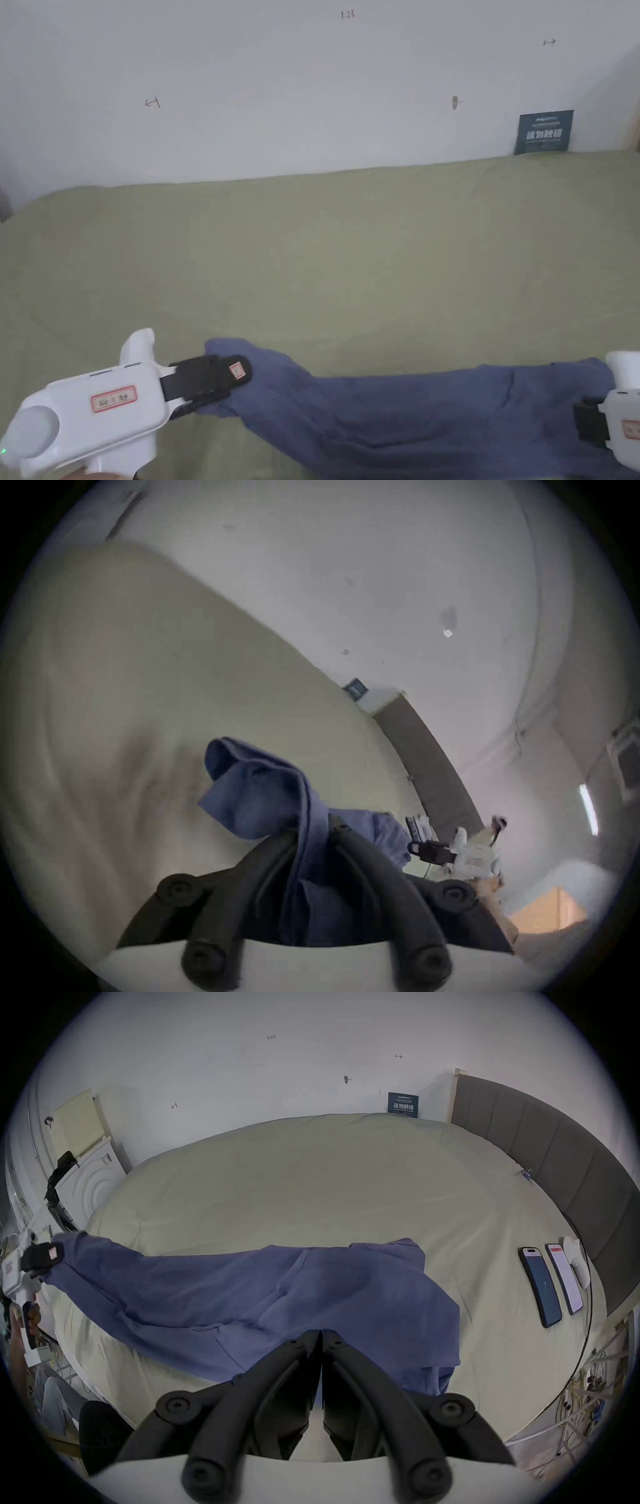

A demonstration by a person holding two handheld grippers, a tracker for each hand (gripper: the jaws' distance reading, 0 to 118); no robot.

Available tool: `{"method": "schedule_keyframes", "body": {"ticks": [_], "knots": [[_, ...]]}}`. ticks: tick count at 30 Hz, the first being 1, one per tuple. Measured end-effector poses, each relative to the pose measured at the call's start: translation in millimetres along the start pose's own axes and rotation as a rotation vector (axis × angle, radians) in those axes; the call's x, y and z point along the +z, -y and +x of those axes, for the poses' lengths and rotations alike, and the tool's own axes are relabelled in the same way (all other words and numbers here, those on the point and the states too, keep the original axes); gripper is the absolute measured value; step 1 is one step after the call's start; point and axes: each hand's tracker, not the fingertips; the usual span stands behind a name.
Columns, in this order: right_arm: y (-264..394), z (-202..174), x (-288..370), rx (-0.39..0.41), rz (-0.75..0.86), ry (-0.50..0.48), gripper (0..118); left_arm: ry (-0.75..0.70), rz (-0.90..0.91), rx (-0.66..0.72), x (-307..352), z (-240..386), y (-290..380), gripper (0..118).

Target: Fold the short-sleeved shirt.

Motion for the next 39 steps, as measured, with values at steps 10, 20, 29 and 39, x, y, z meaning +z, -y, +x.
{"method": "schedule_keyframes", "body": {"ticks": [10, 20, 29, 39], "knots": [[0.6, 15.8, -0.7, -0.043, 0.011, -0.001, 6, 0.101, -0.226, -0.128, -138.1, 73.2, 36.2, 9], [3.6, 29.0, -4.7, -0.089, 0.005, 0.018, 6, 0.226, -0.120, 0.166, -150.2, 50.6, 52.0, 92], [6.2, 27.7, -4.7, -0.113, 0.019, 0.001, 6, 0.156, -0.167, 0.280, -202.4, 32.2, 77.5, 1], [10.6, 22.6, -9.1, -0.053, -0.004, 0.032, 6, 0.165, -0.317, 0.324, -271.4, 45.8, 139.0, 0]]}}
